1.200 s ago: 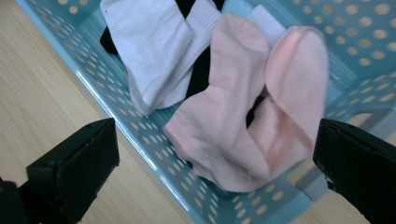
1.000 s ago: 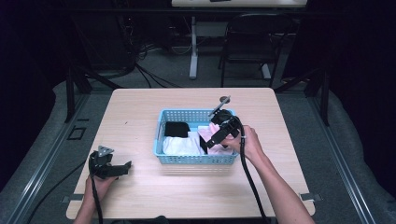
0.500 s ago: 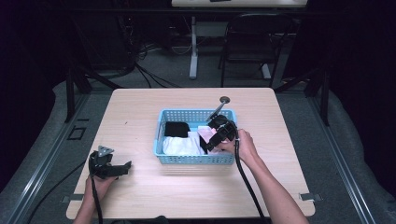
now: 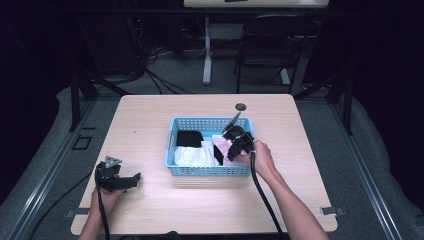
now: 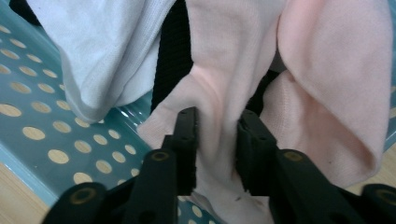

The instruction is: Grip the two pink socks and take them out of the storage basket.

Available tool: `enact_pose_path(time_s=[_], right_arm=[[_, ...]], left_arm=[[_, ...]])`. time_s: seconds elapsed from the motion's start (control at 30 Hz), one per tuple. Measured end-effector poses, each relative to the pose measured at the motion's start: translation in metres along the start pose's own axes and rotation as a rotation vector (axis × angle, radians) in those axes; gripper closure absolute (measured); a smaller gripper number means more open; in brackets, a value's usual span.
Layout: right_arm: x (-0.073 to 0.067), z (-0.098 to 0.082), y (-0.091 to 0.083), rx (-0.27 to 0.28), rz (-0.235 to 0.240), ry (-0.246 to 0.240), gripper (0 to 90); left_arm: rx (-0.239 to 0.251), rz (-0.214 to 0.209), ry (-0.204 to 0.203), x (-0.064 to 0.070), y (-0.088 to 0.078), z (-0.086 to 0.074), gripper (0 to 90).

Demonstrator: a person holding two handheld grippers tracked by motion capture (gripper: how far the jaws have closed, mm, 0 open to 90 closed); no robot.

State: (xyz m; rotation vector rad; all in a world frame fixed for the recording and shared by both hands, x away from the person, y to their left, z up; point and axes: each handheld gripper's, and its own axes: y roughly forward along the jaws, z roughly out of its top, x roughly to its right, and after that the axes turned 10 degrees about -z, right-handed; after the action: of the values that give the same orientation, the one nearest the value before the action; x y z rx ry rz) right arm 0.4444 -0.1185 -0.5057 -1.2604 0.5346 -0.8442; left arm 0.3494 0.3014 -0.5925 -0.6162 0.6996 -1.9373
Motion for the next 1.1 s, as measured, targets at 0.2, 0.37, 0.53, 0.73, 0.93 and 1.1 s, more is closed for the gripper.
enact_pose_path(time_s=[0.2, 0.37, 0.53, 0.73, 0.93, 1.1], right_arm=[[-0.002, 0.0, -0.006, 0.009, 0.003, -0.016, 82.1], [0.0, -0.001, -0.017, 0.035, 0.008, -0.019, 82.3], [-0.001, 0.001, -0.031, 0.081, 0.004, -0.007, 82.4], [0.001, 0.003, -0.046, 0.121, 0.002, -0.006, 82.5], [0.002, 0.003, -0.058, 0.146, 0.014, 0.001, 82.7], [0.003, 0.004, -0.066, 0.16, 0.018, -0.003, 82.7]], left_arm=[[0.0, -0.001, 0.001, 0.0, 0.0, 0.0, 0.3], [0.001, -0.001, 0.002, 0.0, 0.0, 0.0, 0.3], [0.002, 0.0, 0.002, 0.0, 0.0, 0.0, 0.3], [0.0, -0.001, 0.002, 0.0, 0.0, 0.0, 0.3], [0.003, 0.0, -0.002, 0.0, 0.0, 0.0, 0.3], [0.003, 0.0, -0.003, 0.0, 0.0, 0.0, 0.3]])
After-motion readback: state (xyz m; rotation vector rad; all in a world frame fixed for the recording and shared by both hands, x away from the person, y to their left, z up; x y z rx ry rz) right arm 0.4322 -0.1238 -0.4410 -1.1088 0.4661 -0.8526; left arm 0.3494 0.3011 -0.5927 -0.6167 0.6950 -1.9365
